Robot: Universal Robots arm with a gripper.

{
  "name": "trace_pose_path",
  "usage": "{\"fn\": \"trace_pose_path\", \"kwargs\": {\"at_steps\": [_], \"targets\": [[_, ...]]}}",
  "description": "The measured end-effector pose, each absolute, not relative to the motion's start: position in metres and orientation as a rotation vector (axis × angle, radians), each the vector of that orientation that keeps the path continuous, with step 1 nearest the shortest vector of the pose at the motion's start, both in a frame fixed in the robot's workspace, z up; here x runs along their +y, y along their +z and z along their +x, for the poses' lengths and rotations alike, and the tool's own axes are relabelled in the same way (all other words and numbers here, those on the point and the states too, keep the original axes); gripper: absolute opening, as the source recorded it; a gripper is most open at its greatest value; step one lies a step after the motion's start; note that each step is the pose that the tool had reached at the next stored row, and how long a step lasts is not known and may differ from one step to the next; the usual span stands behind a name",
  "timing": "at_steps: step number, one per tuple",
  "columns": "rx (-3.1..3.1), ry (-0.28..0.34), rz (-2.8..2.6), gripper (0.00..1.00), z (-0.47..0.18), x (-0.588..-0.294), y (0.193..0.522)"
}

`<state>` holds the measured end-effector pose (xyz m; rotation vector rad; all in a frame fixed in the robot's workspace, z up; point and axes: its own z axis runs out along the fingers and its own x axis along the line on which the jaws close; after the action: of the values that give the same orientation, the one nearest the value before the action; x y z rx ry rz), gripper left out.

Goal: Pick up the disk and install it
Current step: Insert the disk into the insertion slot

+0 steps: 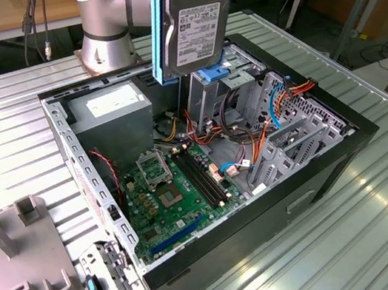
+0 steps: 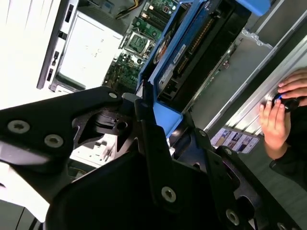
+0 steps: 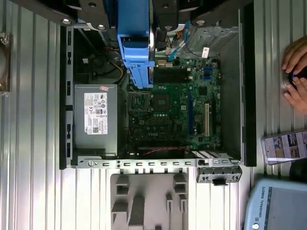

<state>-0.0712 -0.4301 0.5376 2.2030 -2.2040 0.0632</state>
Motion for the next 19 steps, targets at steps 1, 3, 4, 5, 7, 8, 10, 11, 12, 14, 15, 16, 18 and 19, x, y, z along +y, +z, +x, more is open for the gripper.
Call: {"fn": "trace_pose_path", "kwargs": {"at_steps": [1, 3, 4, 5, 7, 8, 10, 11, 12, 14, 15, 16, 18, 19], "targets": [[-2.205, 0.067, 2.205, 0.37, -0.071, -0.433, 0.537], [-2.211, 0.081, 2.211, 0.37, -0.071, -0.433, 0.537], [-2.213, 0.087, 2.214, 0.37, -0.071, -0.434, 0.536], [-2.214, 0.088, 2.215, 0.37, -0.071, -0.434, 0.536], [-2.215, 0.088, 2.213, 0.37, -0.067, -0.435, 0.535], [-2.215, 0.088, 2.213, 0.37, -0.065, -0.437, 0.534], [-2.215, 0.088, 2.213, 0.37, -0.061, -0.443, 0.532], [-2.215, 0.088, 2.213, 0.37, -0.060, -0.446, 0.530], [-2.215, 0.088, 2.213, 0.37, -0.058, -0.449, 0.530], [-2.215, 0.088, 2.213, 0.37, -0.056, -0.453, 0.528], [-2.215, 0.088, 2.213, 0.37, -0.055, -0.456, 0.526], [-2.215, 0.088, 2.213, 0.37, -0.053, -0.461, 0.524], [-2.215, 0.088, 2.213, 0.37, -0.052, -0.466, 0.522], [-2.215, 0.088, 2.213, 0.37, -0.051, -0.469, 0.520]]}}
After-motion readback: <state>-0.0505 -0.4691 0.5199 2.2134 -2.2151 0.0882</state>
